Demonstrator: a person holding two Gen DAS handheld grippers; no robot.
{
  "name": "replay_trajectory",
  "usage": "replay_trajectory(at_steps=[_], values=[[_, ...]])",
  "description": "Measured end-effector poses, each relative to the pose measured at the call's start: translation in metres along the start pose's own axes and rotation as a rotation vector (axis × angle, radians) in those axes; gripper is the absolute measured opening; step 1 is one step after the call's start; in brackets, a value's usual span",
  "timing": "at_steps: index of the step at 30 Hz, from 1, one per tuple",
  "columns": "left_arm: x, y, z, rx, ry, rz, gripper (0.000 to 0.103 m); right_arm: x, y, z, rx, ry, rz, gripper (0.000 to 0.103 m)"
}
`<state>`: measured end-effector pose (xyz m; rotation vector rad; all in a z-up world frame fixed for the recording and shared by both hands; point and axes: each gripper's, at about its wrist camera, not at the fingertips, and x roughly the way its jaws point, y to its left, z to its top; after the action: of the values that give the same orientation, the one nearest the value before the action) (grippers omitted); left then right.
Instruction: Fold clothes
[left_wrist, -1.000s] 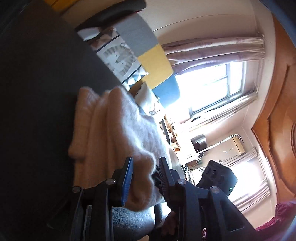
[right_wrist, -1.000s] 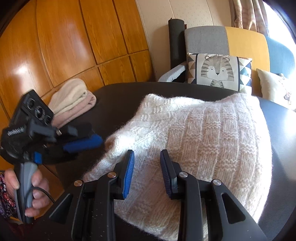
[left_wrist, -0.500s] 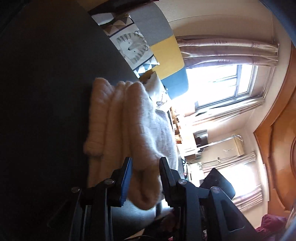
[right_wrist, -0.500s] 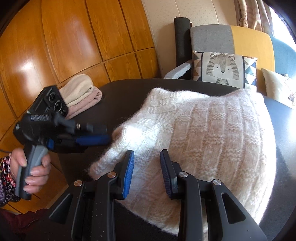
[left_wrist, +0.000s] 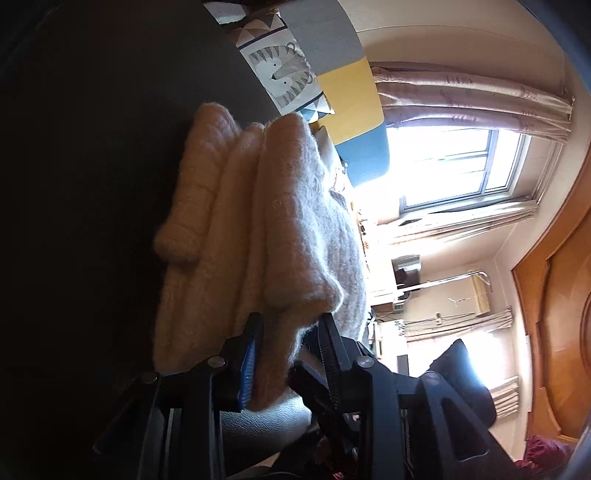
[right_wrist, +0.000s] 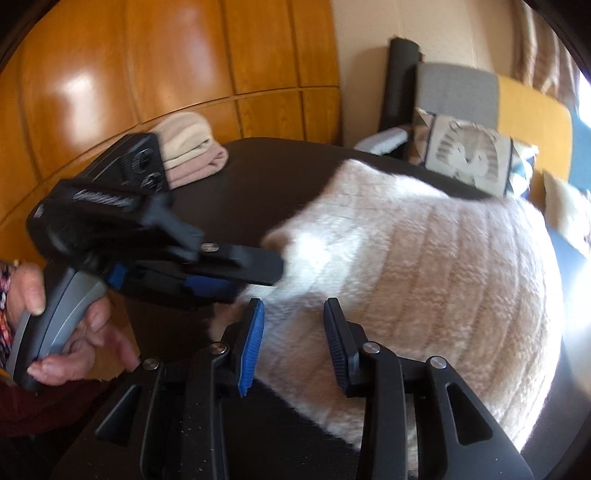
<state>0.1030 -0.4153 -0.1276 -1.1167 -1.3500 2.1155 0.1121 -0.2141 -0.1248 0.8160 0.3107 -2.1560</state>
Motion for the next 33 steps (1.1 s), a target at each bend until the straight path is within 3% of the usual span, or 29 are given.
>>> replay_trajectory(at_steps=[2,7,12,17,22,23,28,31,33], values=[[0.009,-0.005,0.004,0.032,0.013,0.040,0.030,0.003,0.003,-0.001,-0.011,0.006,0.004,0.036],[0.028,-0.009,0.006,0.034,0.049,0.025,0.030,-0.006,-0.005,-0.002,0.030,-0.003,0.032,0.036],[0.011,0.005,-0.015,0.024,0.025,-0.006,0.030,-0.049,-0.020,-0.009,0.102,-0.161,-0.013,0.036],[0.011,-0.012,-0.013,0.049,0.036,-0.039,0.014,-0.084,-0.042,-0.024,0.196,-0.226,-0.011,0.036],[-0.001,-0.054,-0.003,0.173,-0.029,-0.045,0.009,-0.102,-0.030,-0.038,0.077,-0.222,0.062,0.035],[-0.003,-0.062,-0.001,0.198,-0.031,-0.045,0.008,-0.099,-0.023,-0.041,0.045,-0.202,0.057,0.026],[-0.008,-0.084,0.004,0.264,-0.039,-0.045,0.007,-0.069,0.003,-0.047,-0.041,-0.102,-0.057,0.023],[-0.010,-0.084,0.010,0.266,-0.062,-0.036,0.006,-0.056,0.015,-0.047,-0.117,-0.101,-0.214,0.023],[-0.013,-0.080,0.013,0.251,-0.073,-0.041,0.006,-0.042,0.020,-0.050,-0.188,-0.045,-0.358,0.023]])
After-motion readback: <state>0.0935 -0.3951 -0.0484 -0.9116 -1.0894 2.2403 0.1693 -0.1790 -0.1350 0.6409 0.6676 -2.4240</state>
